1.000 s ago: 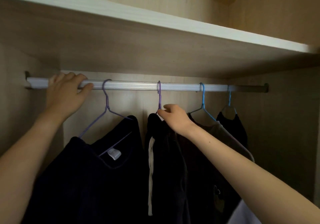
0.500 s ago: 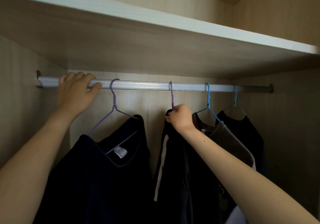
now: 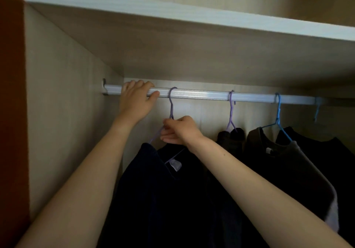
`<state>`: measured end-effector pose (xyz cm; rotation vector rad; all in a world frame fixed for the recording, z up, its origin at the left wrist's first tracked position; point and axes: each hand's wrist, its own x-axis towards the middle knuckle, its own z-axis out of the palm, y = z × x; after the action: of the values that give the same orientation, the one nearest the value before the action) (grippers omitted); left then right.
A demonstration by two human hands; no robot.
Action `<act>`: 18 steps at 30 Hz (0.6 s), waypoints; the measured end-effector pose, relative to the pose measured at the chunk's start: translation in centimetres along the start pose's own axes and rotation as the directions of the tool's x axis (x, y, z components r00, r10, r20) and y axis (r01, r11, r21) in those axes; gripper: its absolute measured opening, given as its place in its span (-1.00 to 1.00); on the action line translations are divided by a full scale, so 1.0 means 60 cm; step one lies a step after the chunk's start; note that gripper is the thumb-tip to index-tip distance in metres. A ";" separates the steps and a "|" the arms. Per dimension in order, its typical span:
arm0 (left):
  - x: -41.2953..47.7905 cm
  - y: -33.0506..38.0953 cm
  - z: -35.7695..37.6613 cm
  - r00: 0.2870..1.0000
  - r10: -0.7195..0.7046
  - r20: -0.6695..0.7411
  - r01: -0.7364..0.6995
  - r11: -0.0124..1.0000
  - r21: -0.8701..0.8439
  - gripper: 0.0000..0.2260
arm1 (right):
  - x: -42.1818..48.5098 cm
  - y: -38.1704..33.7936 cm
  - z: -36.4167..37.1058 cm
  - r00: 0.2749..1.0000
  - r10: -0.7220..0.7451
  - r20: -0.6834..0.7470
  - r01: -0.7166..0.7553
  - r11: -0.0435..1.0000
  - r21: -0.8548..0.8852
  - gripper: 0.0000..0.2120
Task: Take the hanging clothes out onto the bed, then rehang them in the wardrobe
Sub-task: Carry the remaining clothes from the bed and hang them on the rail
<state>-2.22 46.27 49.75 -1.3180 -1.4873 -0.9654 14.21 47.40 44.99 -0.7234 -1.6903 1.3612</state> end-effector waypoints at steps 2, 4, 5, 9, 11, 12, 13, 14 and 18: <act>0.001 -0.001 0.001 1.000 0.003 0.015 -0.003 1.000 0.007 -0.66 | 0.003 0.000 0.023 0.998 0.047 0.034 -0.050 0.994 0.101 -0.84; 0.001 -0.002 0.002 1.000 0.003 0.010 -0.003 1.000 0.007 -0.67 | 0.007 0.002 0.037 0.998 0.064 0.014 -0.066 0.979 0.191 -0.80; 0.001 -0.002 0.003 1.000 0.003 0.008 -0.003 1.000 0.008 -0.68 | 0.011 0.004 0.041 0.998 0.069 0.000 -0.067 0.972 0.224 -0.75; 0.002 -0.003 0.006 1.000 0.010 0.008 -0.011 1.000 0.018 -0.64 | 0.010 0.007 0.032 0.998 0.057 -0.041 -0.046 0.972 0.230 -0.71; 0.002 -0.005 0.007 1.000 0.015 0.009 -0.015 1.000 0.026 -0.63 | 0.011 0.010 0.019 0.996 0.056 -0.073 -0.040 0.978 0.206 -0.69; 0.002 -0.005 0.007 1.000 0.014 0.007 -0.014 0.999 0.029 -0.62 | 0.012 0.012 0.012 0.994 0.058 -0.088 -0.040 0.980 0.193 -0.68; 0.001 -0.005 0.007 1.000 0.012 0.003 -0.012 0.999 0.031 -0.61 | 0.012 0.013 0.004 0.993 0.057 -0.101 -0.037 0.982 0.187 -0.70; 0.001 -0.005 0.007 1.000 0.011 -0.002 -0.011 1.000 0.029 -0.61 | 0.012 0.014 -0.002 0.993 0.055 -0.108 -0.035 0.982 0.185 -0.75; -0.001 -0.002 0.005 1.000 0.009 -0.003 -0.009 1.000 0.012 -0.65 | 0.004 0.014 -0.021 0.993 0.054 -0.103 -0.036 0.984 0.172 -0.94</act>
<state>-2.35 46.53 49.61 -1.3130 -1.4811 -0.9510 15.11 48.40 44.32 -0.7269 -1.4624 1.4519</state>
